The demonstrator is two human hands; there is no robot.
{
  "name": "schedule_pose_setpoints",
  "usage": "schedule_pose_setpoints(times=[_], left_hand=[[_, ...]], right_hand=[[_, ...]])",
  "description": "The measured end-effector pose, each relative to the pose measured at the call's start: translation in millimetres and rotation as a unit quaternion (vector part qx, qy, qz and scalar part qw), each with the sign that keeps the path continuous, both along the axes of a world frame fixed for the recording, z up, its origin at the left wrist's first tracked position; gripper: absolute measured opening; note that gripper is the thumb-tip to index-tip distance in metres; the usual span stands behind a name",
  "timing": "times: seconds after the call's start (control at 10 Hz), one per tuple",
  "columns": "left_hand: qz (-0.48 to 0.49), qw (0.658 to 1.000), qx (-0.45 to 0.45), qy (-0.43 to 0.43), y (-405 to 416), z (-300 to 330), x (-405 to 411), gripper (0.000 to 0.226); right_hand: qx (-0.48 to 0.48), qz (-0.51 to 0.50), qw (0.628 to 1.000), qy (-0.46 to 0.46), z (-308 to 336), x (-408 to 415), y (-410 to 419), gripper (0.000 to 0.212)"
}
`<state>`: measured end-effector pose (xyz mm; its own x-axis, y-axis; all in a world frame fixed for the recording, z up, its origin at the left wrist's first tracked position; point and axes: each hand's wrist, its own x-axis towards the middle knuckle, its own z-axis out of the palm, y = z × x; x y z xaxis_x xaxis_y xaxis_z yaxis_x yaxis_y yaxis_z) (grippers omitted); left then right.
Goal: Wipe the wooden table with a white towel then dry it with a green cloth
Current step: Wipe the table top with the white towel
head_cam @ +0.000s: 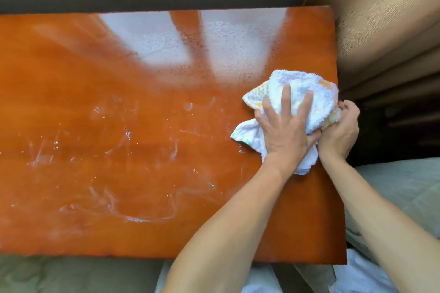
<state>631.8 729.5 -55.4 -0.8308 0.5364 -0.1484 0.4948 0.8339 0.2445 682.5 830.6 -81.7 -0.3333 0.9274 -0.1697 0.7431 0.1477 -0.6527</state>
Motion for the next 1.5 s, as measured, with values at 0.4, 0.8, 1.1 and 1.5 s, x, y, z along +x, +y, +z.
schedule_pose_setpoints(times=[0.4, 0.8, 1.1, 1.5], left_hand=[[0.153, 0.986, 0.063, 0.007, -106, -9, -79, 0.082], [0.43, 0.901, 0.032, 0.049, -279, -9, -168, 0.076], [0.264, 0.963, -0.003, 0.052, -157, -12, -117, 0.084], [0.077, 0.996, 0.047, 0.026, -126, -12, -87, 0.076]], right_hand=[[0.214, 0.342, 0.911, -0.085, 1, -22, -36, 0.044], [0.209, 0.368, 0.903, -0.069, -8, -59, -77, 0.048], [0.222, 0.368, 0.901, -0.059, -10, -58, -77, 0.048], [0.219, 0.361, 0.905, -0.046, -12, -57, -73, 0.048]])
